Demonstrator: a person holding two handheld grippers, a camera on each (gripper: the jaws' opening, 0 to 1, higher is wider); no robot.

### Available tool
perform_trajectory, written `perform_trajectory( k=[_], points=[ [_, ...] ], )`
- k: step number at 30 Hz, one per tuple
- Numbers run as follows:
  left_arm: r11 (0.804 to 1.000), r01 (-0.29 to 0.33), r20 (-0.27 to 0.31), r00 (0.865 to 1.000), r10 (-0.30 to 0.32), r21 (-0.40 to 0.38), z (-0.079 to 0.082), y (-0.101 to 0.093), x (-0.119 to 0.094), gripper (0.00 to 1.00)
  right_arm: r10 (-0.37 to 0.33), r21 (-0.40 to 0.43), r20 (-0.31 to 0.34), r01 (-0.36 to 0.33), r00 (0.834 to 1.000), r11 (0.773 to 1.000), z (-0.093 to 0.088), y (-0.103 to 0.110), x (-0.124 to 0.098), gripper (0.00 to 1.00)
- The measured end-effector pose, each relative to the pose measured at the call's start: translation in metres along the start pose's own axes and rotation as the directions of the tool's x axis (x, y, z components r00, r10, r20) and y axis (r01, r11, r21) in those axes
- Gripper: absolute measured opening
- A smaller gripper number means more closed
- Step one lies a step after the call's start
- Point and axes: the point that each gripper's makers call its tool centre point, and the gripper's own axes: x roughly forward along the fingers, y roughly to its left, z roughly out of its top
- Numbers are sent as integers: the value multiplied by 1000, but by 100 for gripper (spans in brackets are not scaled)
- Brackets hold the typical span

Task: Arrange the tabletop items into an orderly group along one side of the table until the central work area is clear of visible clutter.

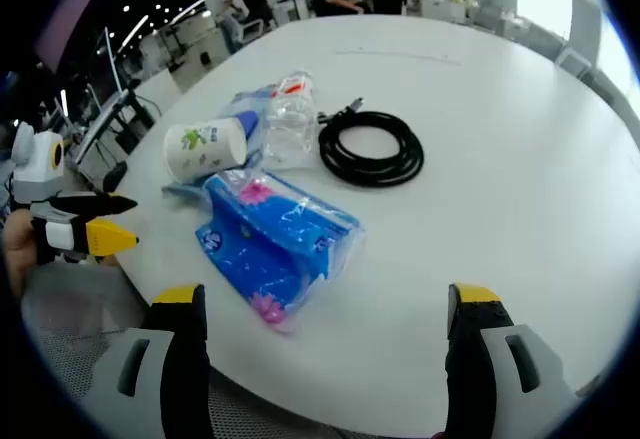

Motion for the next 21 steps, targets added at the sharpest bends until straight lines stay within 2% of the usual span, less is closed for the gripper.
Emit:
perform_trajectory(
  k=[21],
  points=[
    [1000,14,-20,1000,-13,10,-4,-4,1,86,10,-2,7,-10,1000,1000,1,2,0,99]
  ],
)
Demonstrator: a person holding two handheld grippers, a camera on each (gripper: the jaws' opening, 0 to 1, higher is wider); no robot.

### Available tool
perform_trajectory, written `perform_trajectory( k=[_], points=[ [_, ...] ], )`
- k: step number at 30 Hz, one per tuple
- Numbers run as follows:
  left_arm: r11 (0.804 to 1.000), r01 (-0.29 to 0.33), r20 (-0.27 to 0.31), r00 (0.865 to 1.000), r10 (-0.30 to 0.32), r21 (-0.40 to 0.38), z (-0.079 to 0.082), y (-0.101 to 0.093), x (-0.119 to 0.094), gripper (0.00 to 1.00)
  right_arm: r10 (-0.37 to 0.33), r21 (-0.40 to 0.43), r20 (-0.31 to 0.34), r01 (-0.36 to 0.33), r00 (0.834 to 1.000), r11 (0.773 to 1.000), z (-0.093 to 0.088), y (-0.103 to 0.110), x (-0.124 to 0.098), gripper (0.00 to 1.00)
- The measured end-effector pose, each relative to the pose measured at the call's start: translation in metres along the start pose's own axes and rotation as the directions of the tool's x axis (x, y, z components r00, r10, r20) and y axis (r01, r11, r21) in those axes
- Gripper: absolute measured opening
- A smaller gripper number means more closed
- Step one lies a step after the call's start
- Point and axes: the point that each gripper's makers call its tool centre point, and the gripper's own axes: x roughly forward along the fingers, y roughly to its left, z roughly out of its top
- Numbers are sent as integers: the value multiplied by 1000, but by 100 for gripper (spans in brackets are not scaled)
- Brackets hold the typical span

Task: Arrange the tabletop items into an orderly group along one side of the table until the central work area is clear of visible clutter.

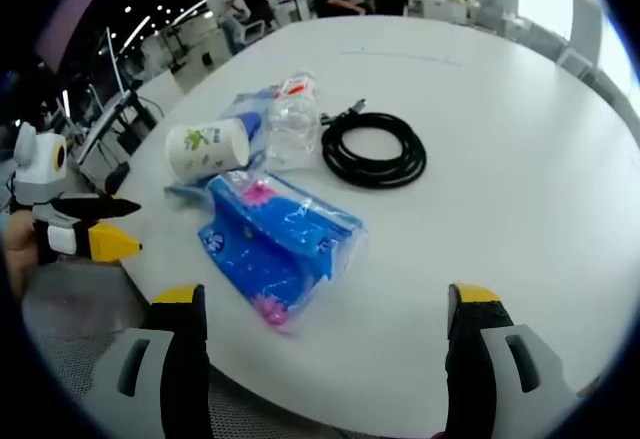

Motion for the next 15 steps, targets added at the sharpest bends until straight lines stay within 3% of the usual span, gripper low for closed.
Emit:
perform_trajectory(
  k=[15],
  points=[
    [1000,-8,28,1000,8,0,5,2,-2,86,15,2,19,-15,1000,1000,4,3,-1,99]
  ],
)
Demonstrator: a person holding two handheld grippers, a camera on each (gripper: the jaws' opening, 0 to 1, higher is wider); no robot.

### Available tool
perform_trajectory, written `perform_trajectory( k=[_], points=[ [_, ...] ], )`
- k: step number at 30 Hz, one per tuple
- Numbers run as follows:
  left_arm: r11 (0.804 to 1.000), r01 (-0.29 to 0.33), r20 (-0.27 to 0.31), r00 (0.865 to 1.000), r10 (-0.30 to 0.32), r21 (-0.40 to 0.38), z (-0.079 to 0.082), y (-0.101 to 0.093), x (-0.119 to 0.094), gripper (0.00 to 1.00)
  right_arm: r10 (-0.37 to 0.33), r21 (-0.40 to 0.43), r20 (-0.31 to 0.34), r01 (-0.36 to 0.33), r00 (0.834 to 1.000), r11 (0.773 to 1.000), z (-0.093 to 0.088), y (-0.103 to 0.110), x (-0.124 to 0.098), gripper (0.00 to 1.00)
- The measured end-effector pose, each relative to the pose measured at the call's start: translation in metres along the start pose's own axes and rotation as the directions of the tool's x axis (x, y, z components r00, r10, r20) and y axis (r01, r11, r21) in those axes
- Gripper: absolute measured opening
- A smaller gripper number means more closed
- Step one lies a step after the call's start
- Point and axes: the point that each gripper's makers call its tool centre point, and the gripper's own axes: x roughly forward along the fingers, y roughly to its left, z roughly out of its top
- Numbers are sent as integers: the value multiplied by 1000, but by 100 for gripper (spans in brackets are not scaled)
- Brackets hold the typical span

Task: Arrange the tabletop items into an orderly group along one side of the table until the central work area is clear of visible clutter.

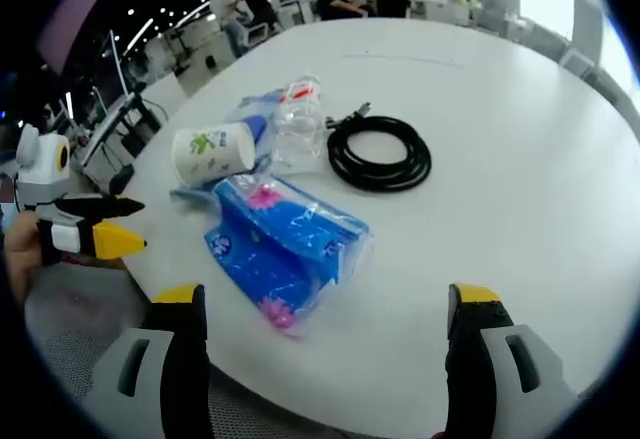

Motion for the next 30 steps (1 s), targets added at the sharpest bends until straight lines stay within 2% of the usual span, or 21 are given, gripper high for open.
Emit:
perform_trajectory(
  k=[2,22,30],
  points=[
    [1000,0,-4,1000,0,6,0,0,0,86,-2,2,17,2,1000,1000,4,0,0,99],
    [1000,0,3,1000,0,13,2,0,0,85,14,-7,24,-14,1000,1000,5,4,1,99],
    [1000,-3,18,1000,3,14,5,1,-2,85,20,-9,58,-20,998,1000,13,6,0,97]
  ],
)
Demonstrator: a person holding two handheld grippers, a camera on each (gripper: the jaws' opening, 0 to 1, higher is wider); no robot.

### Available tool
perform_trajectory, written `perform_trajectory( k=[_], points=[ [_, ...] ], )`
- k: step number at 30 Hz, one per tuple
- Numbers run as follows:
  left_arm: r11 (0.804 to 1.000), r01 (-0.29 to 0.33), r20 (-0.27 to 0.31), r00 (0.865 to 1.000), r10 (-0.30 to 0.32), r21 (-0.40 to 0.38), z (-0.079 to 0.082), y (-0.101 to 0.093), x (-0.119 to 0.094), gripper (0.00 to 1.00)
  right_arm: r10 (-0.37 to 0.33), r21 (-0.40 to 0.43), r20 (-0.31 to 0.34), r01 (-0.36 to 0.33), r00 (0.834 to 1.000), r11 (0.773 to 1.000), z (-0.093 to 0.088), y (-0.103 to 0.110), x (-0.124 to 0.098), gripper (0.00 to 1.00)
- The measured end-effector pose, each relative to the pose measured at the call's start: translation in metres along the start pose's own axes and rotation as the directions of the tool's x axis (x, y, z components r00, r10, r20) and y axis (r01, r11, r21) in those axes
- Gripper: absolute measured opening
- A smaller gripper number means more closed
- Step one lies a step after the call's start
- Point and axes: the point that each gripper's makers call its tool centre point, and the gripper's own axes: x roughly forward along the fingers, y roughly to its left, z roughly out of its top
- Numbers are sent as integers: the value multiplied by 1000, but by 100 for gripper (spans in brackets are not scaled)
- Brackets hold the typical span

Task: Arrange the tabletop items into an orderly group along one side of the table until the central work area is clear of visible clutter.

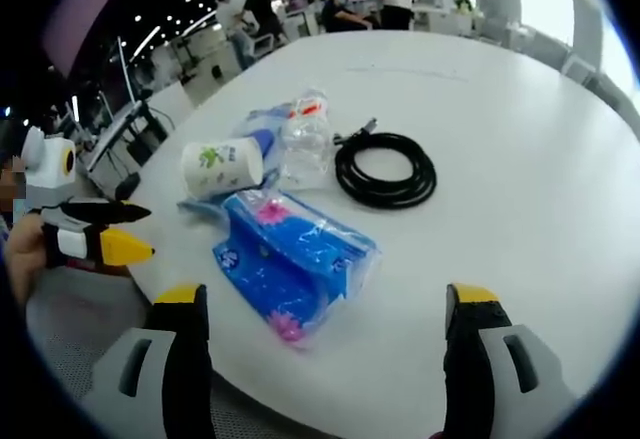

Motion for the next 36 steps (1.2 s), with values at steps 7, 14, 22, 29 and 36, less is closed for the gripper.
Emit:
perform_trajectory(
  k=[7,14,22,29,36],
  points=[
    [999,-15,14,1000,14,51,6,0,-2,85,13,5,88,-13,996,1000,20,3,-5,95],
    [997,-5,33,999,3,72,10,-3,-5,85,17,6,152,-18,988,1000,37,5,-7,93],
    [992,12,54,998,-19,125,16,-11,-7,86,20,-27,186,-16,982,1000,61,9,-2,91],
    [986,3,83,996,-17,164,25,-13,-9,86,26,-58,183,-15,983,998,83,11,10,90],
    [986,11,89,996,-27,167,28,-16,-9,86,33,-79,196,-18,980,997,111,13,26,88]
  ],
)
